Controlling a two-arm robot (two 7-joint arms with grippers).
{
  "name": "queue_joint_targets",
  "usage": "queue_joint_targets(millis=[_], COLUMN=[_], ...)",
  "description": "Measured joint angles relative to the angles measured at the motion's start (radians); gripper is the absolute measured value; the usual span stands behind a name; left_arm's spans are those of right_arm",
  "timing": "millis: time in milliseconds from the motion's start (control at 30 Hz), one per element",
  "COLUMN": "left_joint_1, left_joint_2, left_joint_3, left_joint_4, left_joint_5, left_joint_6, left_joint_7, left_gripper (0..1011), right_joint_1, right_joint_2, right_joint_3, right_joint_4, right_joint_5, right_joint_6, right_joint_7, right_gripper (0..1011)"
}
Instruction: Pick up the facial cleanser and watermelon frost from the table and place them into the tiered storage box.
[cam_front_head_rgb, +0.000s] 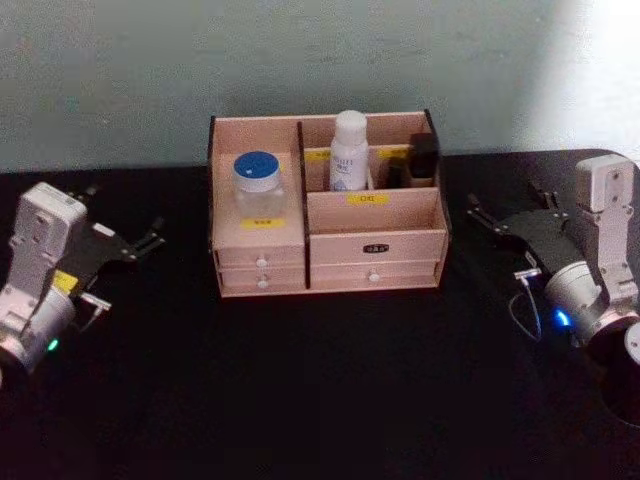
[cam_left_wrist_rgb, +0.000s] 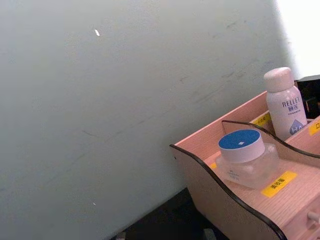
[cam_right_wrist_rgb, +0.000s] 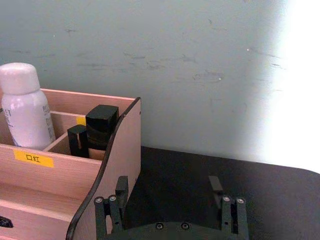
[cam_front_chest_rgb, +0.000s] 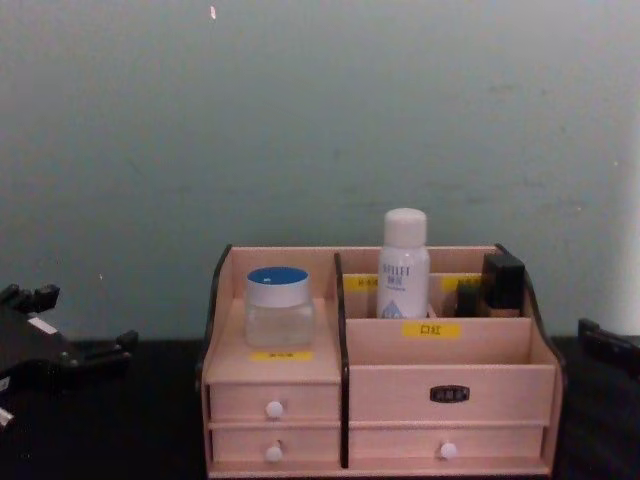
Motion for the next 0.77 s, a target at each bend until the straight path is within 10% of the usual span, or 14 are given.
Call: queue_joint_targets(millis=[767], left_joint_1=[0.0], left_joint_2=[0.0], left_joint_3=[0.0], left_joint_4=[0.0], left_joint_5=[0.0], left_joint_6=[0.0], left_joint_7=[0.0], left_gripper=[1001], right_joint_1=[0.0], right_joint_2=[0.0], right_joint_3=[0.0], right_joint_4=[0.0], right_joint_5=[0.0], right_joint_6=[0.0], right_joint_7=[0.0], right_gripper=[1000])
